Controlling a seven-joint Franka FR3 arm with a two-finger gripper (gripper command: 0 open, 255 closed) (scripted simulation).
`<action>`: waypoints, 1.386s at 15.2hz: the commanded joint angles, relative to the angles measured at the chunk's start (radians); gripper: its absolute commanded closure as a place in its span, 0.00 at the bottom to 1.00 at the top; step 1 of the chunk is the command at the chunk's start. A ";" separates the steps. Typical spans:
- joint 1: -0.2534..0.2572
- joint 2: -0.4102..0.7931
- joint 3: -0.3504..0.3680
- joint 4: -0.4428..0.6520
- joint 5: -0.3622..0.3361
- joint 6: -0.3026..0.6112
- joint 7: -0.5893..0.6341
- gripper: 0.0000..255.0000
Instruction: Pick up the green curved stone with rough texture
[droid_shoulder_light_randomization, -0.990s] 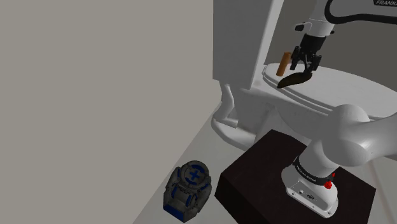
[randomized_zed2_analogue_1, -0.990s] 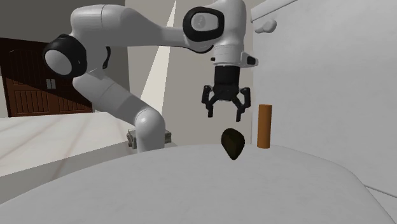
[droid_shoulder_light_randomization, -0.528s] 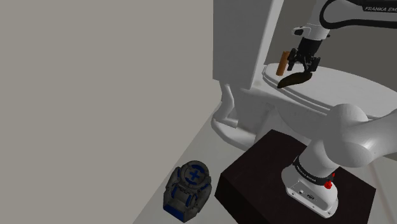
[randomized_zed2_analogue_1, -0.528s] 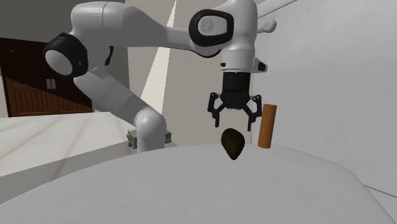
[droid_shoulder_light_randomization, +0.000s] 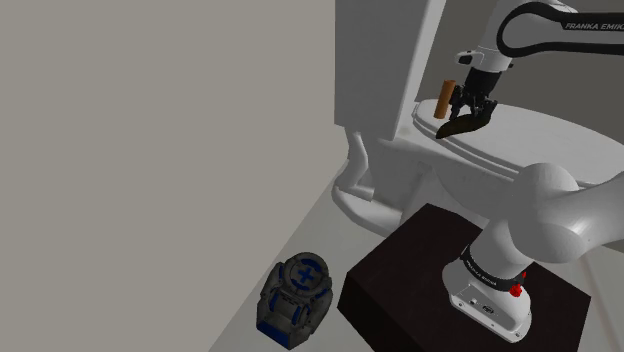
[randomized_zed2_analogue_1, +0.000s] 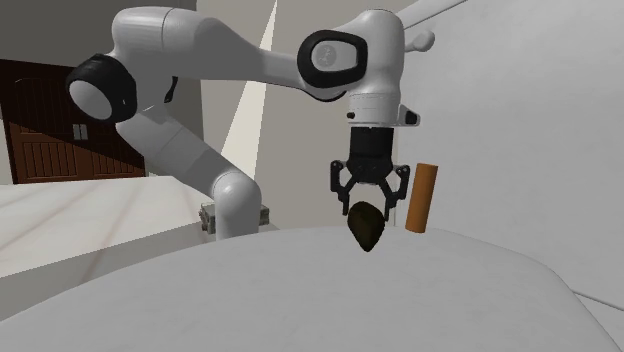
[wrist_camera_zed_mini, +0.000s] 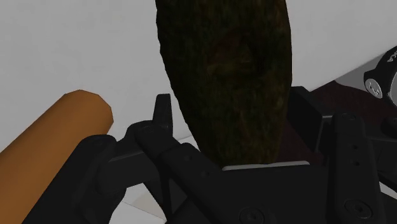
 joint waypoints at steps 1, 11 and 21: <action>0.000 0.001 -0.001 -0.002 -0.001 0.001 0.000 1.00; 0.006 0.003 0.023 0.048 0.020 -0.048 -0.004 1.00; 0.023 0.023 0.073 0.181 0.064 -0.165 -0.014 1.00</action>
